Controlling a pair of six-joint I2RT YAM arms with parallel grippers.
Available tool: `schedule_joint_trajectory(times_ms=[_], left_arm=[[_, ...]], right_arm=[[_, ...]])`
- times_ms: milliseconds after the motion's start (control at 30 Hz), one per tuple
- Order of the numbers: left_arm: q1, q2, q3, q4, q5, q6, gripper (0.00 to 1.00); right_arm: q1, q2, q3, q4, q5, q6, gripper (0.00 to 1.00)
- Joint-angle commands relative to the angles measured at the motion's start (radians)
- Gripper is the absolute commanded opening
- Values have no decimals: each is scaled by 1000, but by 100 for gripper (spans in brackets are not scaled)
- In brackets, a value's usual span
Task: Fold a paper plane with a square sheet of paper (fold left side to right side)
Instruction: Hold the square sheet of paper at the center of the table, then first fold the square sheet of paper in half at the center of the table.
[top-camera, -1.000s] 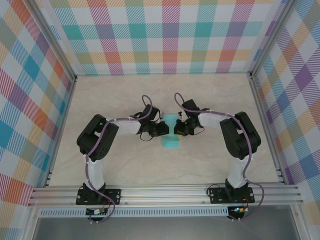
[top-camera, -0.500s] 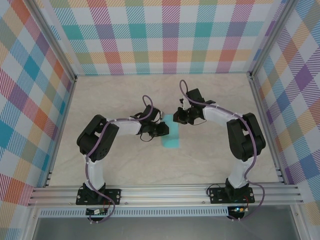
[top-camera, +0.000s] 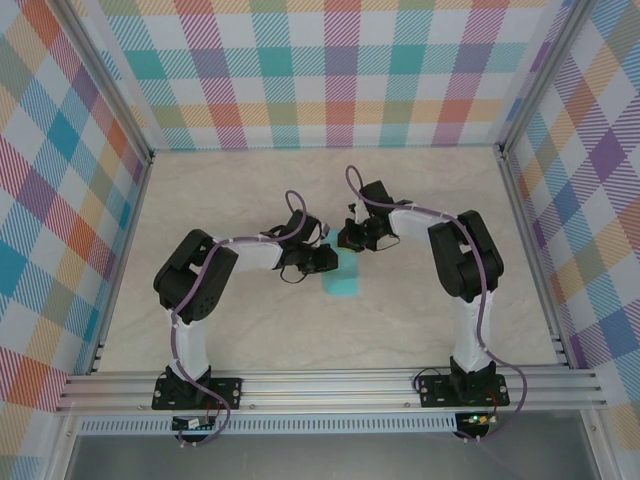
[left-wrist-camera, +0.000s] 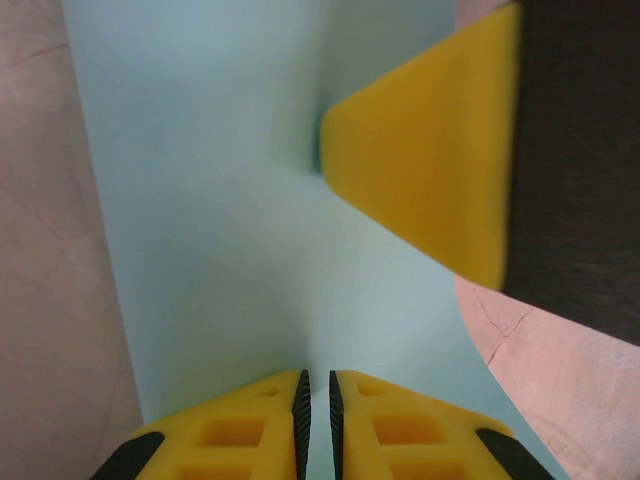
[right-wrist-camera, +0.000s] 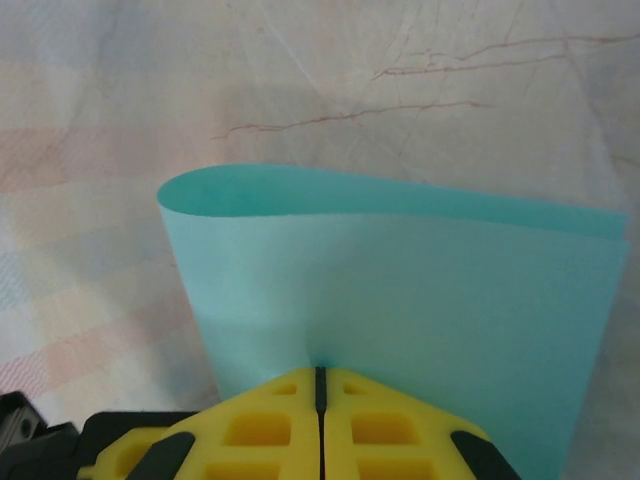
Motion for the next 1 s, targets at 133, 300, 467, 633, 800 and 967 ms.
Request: schedule_joint_trajectory(times_ms=[133, 300, 467, 633, 800, 967], left_arm=[[-20, -34, -63, -71, -9, 54, 17], [-31, -74, -117, -62, 2, 80, 17], [-43, -97, -180, -15, 28, 76, 17], [-64, -128, -226, 1, 44, 82, 17], [-78, -162, -259, 0, 51, 95, 17], [-109, -186, -278, -3, 63, 106, 17]], right_arm=[[6, 69, 61, -121, 66, 2, 6], [6, 76, 54, -139, 88, -2, 6], [7, 75, 48, -139, 93, 1, 6], [7, 75, 46, -144, 97, 1, 6], [6, 73, 45, -143, 99, 1, 6], [8, 71, 43, -144, 99, 4, 6]])
